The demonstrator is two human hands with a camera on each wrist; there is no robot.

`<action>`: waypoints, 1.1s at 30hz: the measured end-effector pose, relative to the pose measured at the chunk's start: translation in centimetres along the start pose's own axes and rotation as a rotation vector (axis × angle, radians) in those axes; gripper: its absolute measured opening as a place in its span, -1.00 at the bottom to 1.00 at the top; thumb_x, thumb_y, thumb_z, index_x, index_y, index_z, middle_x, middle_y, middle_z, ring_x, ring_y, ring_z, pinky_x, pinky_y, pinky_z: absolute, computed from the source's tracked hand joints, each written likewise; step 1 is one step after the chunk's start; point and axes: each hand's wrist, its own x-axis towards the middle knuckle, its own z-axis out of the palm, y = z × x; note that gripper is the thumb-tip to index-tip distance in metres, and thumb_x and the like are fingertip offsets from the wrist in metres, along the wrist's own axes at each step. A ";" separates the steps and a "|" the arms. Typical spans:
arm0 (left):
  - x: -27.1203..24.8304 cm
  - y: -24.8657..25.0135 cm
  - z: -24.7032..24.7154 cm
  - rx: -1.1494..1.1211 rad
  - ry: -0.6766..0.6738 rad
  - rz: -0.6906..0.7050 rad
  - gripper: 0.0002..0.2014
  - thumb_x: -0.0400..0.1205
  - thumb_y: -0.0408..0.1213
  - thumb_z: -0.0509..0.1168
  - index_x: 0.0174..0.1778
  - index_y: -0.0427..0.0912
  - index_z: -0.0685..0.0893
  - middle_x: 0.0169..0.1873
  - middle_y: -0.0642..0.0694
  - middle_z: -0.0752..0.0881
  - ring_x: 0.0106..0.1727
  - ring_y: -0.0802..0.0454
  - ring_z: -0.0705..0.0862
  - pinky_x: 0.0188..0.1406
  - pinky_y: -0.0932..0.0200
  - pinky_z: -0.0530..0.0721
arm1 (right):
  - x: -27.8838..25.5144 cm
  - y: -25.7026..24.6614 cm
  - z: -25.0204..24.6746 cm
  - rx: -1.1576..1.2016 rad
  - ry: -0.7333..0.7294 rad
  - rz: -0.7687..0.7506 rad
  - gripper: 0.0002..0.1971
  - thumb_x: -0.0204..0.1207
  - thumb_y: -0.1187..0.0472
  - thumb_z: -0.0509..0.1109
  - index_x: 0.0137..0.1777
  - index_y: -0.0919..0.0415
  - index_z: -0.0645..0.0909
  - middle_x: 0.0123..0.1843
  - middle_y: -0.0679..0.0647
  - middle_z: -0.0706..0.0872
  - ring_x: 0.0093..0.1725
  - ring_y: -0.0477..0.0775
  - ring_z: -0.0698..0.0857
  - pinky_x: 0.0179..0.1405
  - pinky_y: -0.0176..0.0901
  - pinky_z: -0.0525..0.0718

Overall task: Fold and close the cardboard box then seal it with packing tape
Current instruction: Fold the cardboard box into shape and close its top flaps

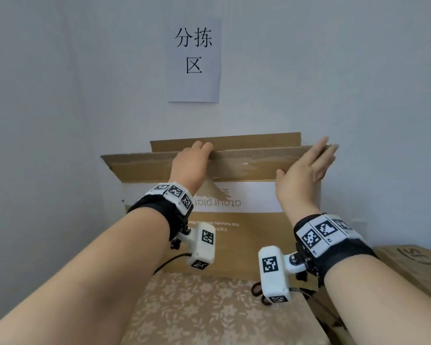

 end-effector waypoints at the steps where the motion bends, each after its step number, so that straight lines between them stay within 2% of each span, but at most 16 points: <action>1: 0.3 0.4 0.5 -0.002 -0.001 0.000 -0.89 0.66 -0.40 0.13 0.07 -0.21 0.48 -0.06 -0.17 0.54 -0.25 -0.14 0.47 -0.37 0.04 0.30 | -0.2 -0.1 0.4 -0.141 -0.001 -0.117 0.04 0.46 0.42 0.43 0.67 0.14 -0.30 0.67 0.35 -0.31 0.66 0.37 -0.23 0.63 0.19 -0.06; 4: 1.1 1.3 1.3 -0.042 -0.003 -0.006 -0.87 0.65 -0.37 0.15 0.10 -0.22 0.50 -0.01 -0.18 0.59 -0.16 -0.22 0.57 -0.33 0.01 0.37 | -1.1 -1.7 1.5 -0.469 -0.168 -0.421 -0.03 0.45 0.46 0.37 0.69 0.03 -0.16 0.71 0.23 -0.18 0.67 0.28 -0.25 0.56 0.40 -0.33; 6: 1.6 1.3 1.3 -0.107 -0.008 -0.016 -0.83 0.63 -0.37 0.17 0.13 -0.23 0.51 0.03 -0.18 0.61 -0.08 -0.24 0.61 -0.29 0.01 0.44 | -1.8 -3.5 2.2 -0.515 -0.286 -0.500 -0.11 0.46 0.43 0.35 0.68 0.03 -0.05 0.71 0.20 -0.01 0.68 0.24 -0.14 0.58 0.37 -0.30; 7: 1.7 1.1 1.1 -0.133 -0.019 -0.021 -0.82 0.63 -0.37 0.19 0.14 -0.23 0.52 0.05 -0.18 0.62 -0.05 -0.23 0.62 -0.24 -0.01 0.49 | -1.9 -4.3 2.5 -0.510 -0.300 -0.506 -0.12 0.44 0.43 0.35 0.68 0.03 -0.01 0.68 0.20 0.08 0.67 0.24 -0.05 0.60 0.31 -0.25; 9: 1.6 -0.6 0.7 -0.136 -0.061 -0.040 -0.80 0.62 -0.35 0.23 0.16 -0.22 0.51 0.08 -0.18 0.59 0.00 -0.23 0.62 -0.14 -0.06 0.57 | -1.7 -5.4 3.1 -0.510 -0.240 -0.501 -0.16 0.40 0.44 0.34 0.65 0.04 0.09 0.57 0.21 0.26 0.57 0.27 0.16 0.58 0.23 -0.03; 12: 0.5 -6.0 0.1 -0.083 -0.112 -0.169 -0.74 0.61 -0.30 0.29 0.20 -0.23 0.50 0.12 -0.21 0.55 0.06 -0.27 0.61 -0.04 -0.12 0.62 | -0.7 -5.9 3.6 -0.579 -0.161 -0.554 -0.43 0.38 0.48 0.25 0.41 0.15 0.40 0.38 0.22 0.42 0.37 0.29 0.33 0.39 0.19 0.18; 14: -0.8 -10.7 0.0 -0.048 -0.135 -0.280 -0.70 0.60 -0.30 0.31 0.24 -0.22 0.49 0.14 -0.24 0.51 0.08 -0.31 0.61 0.03 -0.19 0.63 | -0.3 -6.2 3.9 -0.629 -0.165 -0.588 -0.51 0.34 0.50 0.25 0.30 0.21 0.45 0.33 0.22 0.45 0.34 0.28 0.36 0.34 0.17 0.22; 17: -2.9 -15.8 0.0 0.021 -0.171 -0.399 -0.59 0.61 -0.26 0.31 0.38 -0.13 0.42 0.27 -0.25 0.45 0.21 -0.34 0.51 0.14 -0.22 0.57 | -0.4 -6.3 4.6 -0.641 -0.156 -0.551 -0.51 0.30 0.53 0.22 0.25 0.25 0.44 0.26 0.23 0.49 0.31 0.27 0.38 0.39 0.19 0.21; 20: -3.3 -17.4 0.2 0.028 -0.084 -0.447 -0.65 0.65 -0.19 0.26 0.35 -0.11 0.46 0.29 -0.24 0.47 0.27 -0.36 0.43 0.22 -0.21 0.41 | -1.6 -6.8 5.8 -0.600 -0.185 -0.576 -0.35 0.26 0.52 0.29 0.41 0.26 0.35 0.33 0.27 0.46 0.39 0.29 0.35 0.51 0.25 0.09; 23: -2.7 -17.1 0.7 0.049 0.021 -0.426 -0.75 0.65 -0.19 0.25 0.22 -0.17 0.56 0.19 -0.24 0.53 0.24 -0.34 0.46 0.23 -0.19 0.33 | -3.4 -8.6 7.1 -0.589 -0.301 -0.660 -0.05 0.21 0.42 0.49 0.61 0.18 0.12 0.45 0.25 0.35 0.50 0.28 0.26 0.57 0.20 -0.04; 25: -2.8 -16.6 1.0 0.001 0.076 -0.361 -0.79 0.65 -0.24 0.25 0.15 -0.24 0.56 0.12 -0.28 0.53 0.17 -0.32 0.47 0.11 -0.17 0.41 | -3.5 -9.3 7.8 -0.581 -0.288 -0.664 0.01 0.22 0.39 0.51 0.64 0.18 0.04 0.41 0.25 0.36 0.42 0.28 0.31 0.52 0.15 0.05; 26: -2.9 -16.3 1.1 -0.032 0.103 -0.325 -0.80 0.65 -0.27 0.24 0.13 -0.28 0.55 0.09 -0.31 0.51 0.14 -0.31 0.45 0.02 -0.16 0.46 | -3.1 -9.4 7.9 -0.588 -0.261 -0.651 0.00 0.23 0.40 0.50 0.64 0.19 0.04 0.38 0.26 0.37 0.36 0.28 0.35 0.49 0.13 0.11; 28: -3.1 -15.5 0.7 -0.082 0.170 -0.272 -0.82 0.65 -0.31 0.23 0.10 -0.31 0.55 0.07 -0.33 0.49 0.12 -0.29 0.41 -0.09 -0.16 0.52 | -2.3 -9.0 7.5 -0.584 -0.203 -0.619 -0.16 0.25 0.49 0.41 0.57 0.22 0.21 0.32 0.27 0.41 0.28 0.30 0.39 0.42 0.13 0.18; 30: -2.6 -14.1 -0.2 -0.099 0.230 -0.227 -0.82 0.65 -0.30 0.25 0.11 -0.31 0.56 0.06 -0.32 0.49 0.12 -0.28 0.41 -0.09 -0.14 0.51 | -1.5 -8.3 6.9 -0.554 -0.146 -0.557 -0.30 0.21 0.57 0.33 0.41 0.25 0.40 0.27 0.27 0.44 0.25 0.29 0.40 0.36 0.15 0.20; 33: -1.6 -11.3 -1.8 -0.116 0.303 -0.130 -0.82 0.61 -0.30 0.29 0.08 -0.29 0.60 0.01 -0.29 0.52 0.08 -0.28 0.45 -0.07 -0.09 0.44 | -0.9 -7.5 5.7 -0.511 -0.085 -0.467 -0.36 0.19 0.57 0.36 0.32 0.24 0.46 0.34 0.27 0.42 0.31 0.30 0.38 0.34 0.16 0.19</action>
